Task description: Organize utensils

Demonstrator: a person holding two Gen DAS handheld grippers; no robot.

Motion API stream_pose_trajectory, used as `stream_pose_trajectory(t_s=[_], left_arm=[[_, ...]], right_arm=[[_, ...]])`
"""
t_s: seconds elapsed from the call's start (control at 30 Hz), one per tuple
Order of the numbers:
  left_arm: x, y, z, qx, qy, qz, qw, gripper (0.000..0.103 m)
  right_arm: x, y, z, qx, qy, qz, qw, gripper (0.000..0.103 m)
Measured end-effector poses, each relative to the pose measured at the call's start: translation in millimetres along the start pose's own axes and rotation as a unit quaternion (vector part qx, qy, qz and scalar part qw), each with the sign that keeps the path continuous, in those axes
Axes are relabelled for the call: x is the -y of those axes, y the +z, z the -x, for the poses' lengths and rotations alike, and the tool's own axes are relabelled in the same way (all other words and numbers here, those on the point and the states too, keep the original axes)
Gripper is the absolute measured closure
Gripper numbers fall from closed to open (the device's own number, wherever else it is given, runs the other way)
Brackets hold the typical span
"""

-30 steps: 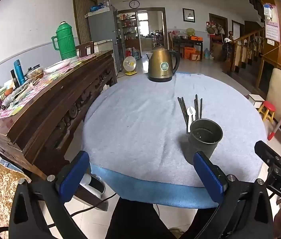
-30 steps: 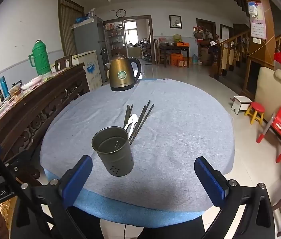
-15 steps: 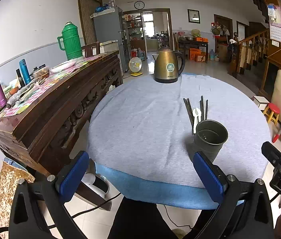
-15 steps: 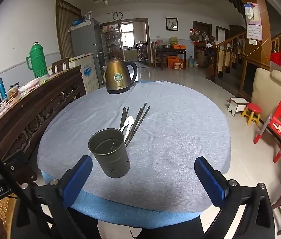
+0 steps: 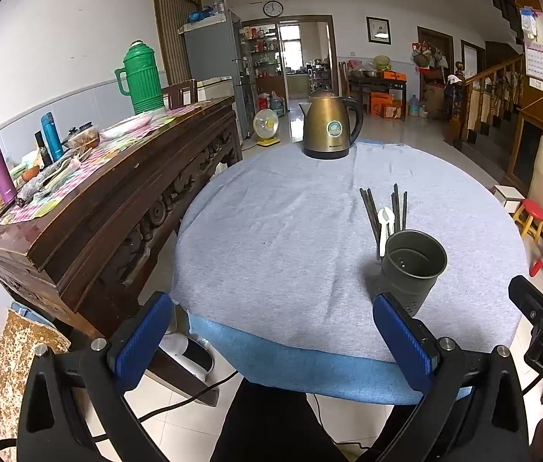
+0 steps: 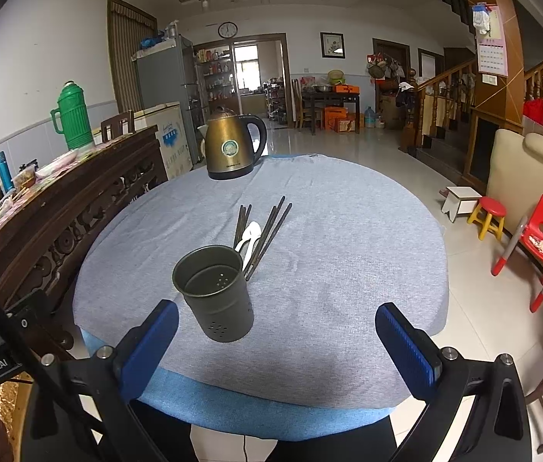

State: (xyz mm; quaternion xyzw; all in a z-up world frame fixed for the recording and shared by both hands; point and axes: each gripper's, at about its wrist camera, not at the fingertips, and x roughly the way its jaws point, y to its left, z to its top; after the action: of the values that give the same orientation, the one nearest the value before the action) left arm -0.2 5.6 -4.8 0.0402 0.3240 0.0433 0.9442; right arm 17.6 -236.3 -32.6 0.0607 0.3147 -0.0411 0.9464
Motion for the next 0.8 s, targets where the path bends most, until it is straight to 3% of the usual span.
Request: stream_pose_trajectory(t_s=[0.8], left_arm=[[-3.0,0.3,-1.7,-0.003,0.001,0.001,1.0000,0.000]], right_arm=[[0.1,-1.1,-0.2,0.001,0.001,-0.004,1.000,0.000]])
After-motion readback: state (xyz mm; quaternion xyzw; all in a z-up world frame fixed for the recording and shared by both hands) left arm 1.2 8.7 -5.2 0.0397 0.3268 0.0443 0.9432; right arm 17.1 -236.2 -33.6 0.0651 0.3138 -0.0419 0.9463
